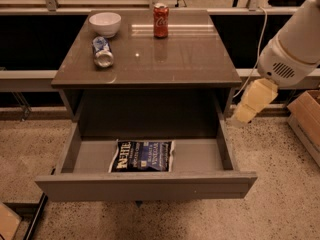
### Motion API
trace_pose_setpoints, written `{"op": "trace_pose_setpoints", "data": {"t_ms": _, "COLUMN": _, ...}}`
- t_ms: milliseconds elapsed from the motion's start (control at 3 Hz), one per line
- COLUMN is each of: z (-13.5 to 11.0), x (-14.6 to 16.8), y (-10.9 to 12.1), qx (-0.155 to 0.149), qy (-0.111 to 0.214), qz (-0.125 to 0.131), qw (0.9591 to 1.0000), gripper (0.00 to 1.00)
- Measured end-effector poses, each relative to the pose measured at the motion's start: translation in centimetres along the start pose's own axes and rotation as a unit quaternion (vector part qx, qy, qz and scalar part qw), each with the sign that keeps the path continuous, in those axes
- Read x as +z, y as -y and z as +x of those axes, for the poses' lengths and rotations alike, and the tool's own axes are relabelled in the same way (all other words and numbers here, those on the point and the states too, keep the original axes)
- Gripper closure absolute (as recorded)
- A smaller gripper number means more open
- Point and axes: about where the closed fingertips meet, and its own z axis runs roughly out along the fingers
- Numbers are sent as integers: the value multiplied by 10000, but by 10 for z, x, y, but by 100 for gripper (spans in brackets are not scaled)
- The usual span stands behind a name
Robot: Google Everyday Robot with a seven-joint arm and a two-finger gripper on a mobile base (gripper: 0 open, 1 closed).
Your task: Pick blue chip bag from top drawer and place on counter
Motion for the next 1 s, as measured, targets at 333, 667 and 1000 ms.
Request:
{"op": "trace_pose_setpoints", "data": {"t_ms": 333, "z": -1, "x": 2, "y": 1, "qx": 162, "qy": 9, "qz": 6, "qw": 9999, "gripper": 0}}
{"op": "trace_pose_setpoints", "data": {"t_ms": 667, "z": -4, "x": 13, "y": 0, "qx": 344, "qy": -45, "qz": -93, "qw": 9994, "gripper": 0}}
{"op": "trace_pose_setpoints", "data": {"t_ms": 1000, "z": -17, "x": 32, "y": -12, "qx": 710, "qy": 39, "qz": -355, "qw": 9968, "gripper": 0}}
